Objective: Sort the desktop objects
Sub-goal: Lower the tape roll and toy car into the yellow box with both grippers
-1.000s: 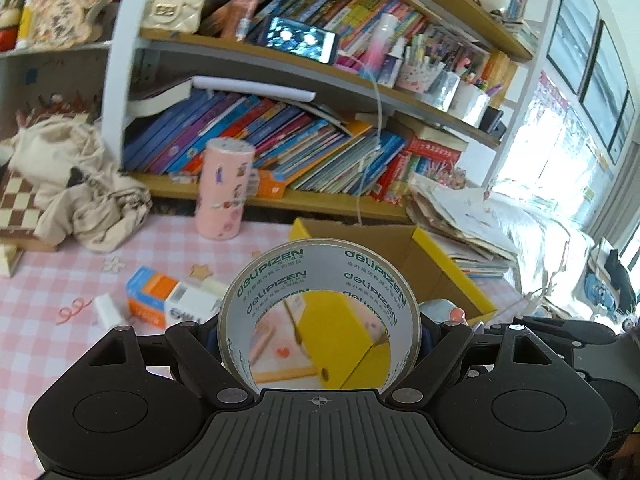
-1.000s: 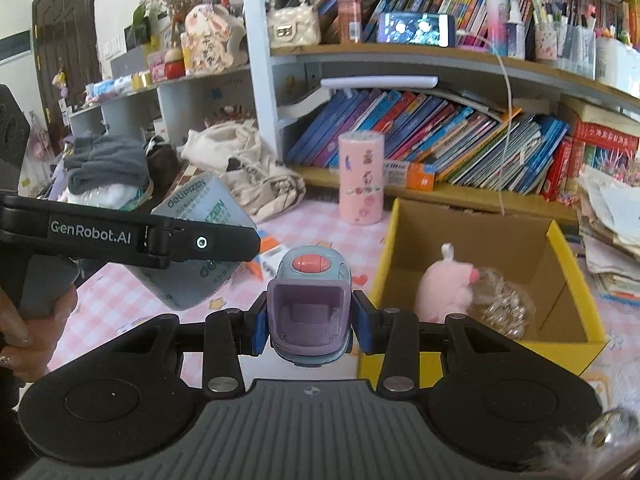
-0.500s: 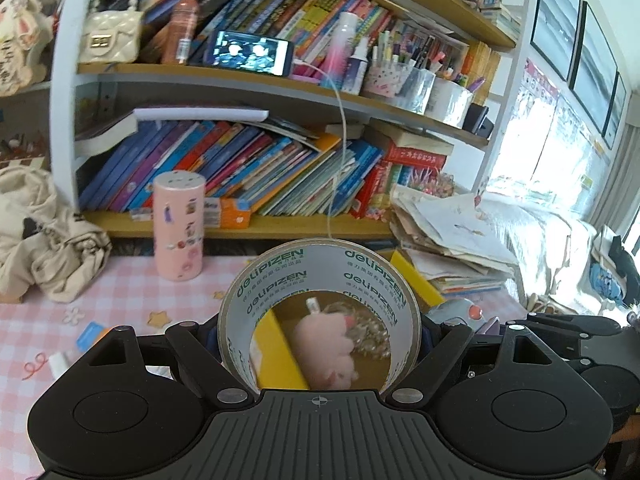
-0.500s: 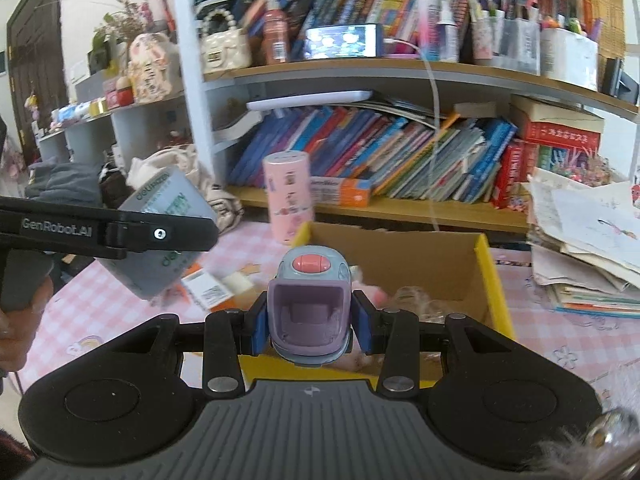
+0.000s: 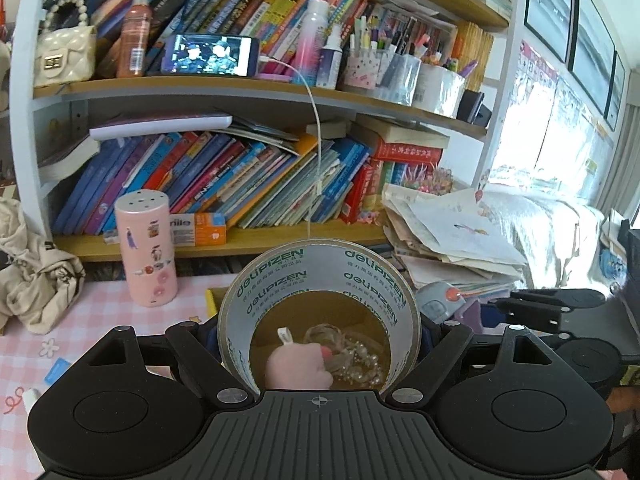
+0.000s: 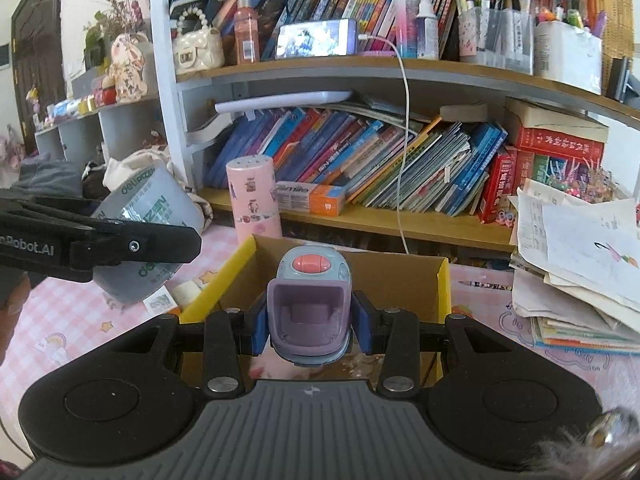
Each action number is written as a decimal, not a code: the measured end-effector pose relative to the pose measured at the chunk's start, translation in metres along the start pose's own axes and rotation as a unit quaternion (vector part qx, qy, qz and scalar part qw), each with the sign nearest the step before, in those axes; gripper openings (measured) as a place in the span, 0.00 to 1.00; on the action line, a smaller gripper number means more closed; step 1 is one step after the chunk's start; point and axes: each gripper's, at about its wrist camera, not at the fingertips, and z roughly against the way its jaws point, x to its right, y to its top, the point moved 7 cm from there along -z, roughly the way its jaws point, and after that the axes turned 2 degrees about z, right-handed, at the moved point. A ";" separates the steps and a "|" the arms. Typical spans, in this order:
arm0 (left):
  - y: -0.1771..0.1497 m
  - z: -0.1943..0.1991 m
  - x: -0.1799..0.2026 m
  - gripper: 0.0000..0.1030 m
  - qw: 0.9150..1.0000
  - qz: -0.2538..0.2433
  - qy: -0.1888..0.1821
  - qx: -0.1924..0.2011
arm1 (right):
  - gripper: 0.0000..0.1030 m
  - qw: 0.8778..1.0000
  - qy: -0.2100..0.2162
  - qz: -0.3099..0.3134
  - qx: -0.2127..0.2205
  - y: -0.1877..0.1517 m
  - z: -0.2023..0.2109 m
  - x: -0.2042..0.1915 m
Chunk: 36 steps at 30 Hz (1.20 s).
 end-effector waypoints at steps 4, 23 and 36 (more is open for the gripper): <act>0.001 -0.016 0.004 0.82 1.000 -0.006 0.002 -0.010 | 0.38 1.000 0.004 0.015 -0.015 0.001 -0.014 0.011; -0.016 -0.100 0.015 0.82 0.989 -0.088 0.006 -0.115 | 0.38 0.953 0.050 0.270 -0.124 -0.015 -0.090 0.026; -0.019 -0.154 0.003 0.82 0.979 -0.105 0.017 -0.172 | 0.38 0.912 0.067 0.346 -0.208 -0.019 -0.159 0.031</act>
